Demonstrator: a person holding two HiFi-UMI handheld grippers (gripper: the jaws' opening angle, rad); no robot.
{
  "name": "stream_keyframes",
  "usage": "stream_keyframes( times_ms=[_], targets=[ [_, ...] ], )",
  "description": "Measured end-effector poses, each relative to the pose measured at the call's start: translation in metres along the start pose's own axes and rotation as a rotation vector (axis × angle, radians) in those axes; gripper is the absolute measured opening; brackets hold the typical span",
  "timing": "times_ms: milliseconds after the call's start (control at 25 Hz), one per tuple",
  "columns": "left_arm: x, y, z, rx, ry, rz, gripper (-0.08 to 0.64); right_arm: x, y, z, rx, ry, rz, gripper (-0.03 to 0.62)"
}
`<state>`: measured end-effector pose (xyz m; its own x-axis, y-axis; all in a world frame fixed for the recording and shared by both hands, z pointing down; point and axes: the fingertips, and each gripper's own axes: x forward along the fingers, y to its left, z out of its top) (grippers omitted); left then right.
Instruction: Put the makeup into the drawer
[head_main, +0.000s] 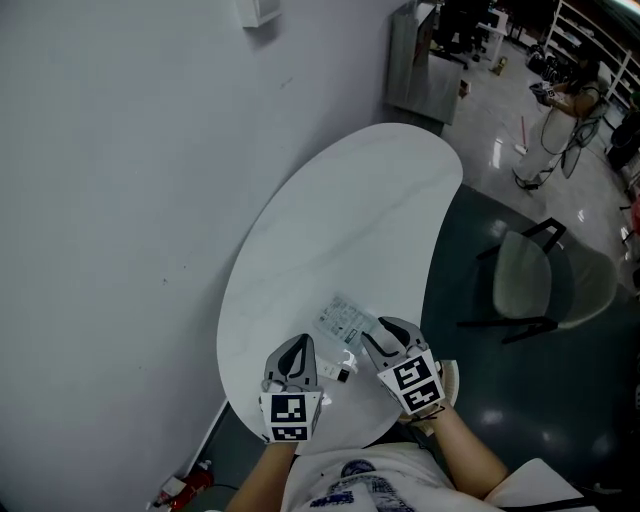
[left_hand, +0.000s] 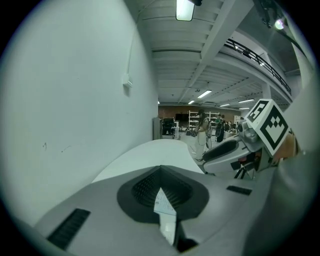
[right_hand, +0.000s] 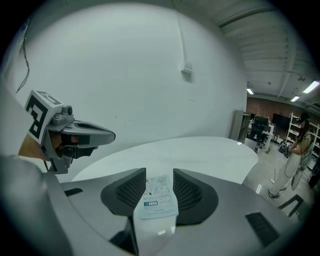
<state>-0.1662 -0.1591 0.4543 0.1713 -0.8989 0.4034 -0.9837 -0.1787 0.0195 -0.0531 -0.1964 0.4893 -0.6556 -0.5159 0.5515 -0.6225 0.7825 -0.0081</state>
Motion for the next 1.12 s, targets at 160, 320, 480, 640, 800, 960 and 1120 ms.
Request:
stream_keyframes(
  times_ms=[160,320,480,640,800,960,1120],
  targets=[
    [0.005,-0.001,-0.007,-0.010,0.020,0.014,0.041,0.017,-0.003,-0.015,-0.018,0.048,0.049,0.209],
    [0.012,-0.003,-0.010,-0.006,0.041,0.014,0.041,0.037,-0.006,-0.035,-0.052,0.127,0.097,0.256],
    [0.019,-0.002,-0.010,0.002,0.050,0.007,0.041,0.056,-0.014,-0.051,-0.063,0.179,0.105,0.272],
    [0.025,0.001,-0.011,0.007,0.063,0.004,0.041,0.076,-0.021,-0.068,-0.072,0.234,0.124,0.272],
    [0.033,0.006,-0.015,0.008,0.079,0.006,0.041,0.091,-0.022,-0.081,-0.063,0.276,0.146,0.272],
    [0.042,0.010,-0.018,0.004,0.087,0.004,0.041,0.100,-0.024,-0.089,-0.057,0.301,0.152,0.272],
    [0.050,0.014,-0.019,-0.002,0.097,-0.001,0.041,0.105,-0.027,-0.092,-0.053,0.315,0.155,0.272]
  ],
)
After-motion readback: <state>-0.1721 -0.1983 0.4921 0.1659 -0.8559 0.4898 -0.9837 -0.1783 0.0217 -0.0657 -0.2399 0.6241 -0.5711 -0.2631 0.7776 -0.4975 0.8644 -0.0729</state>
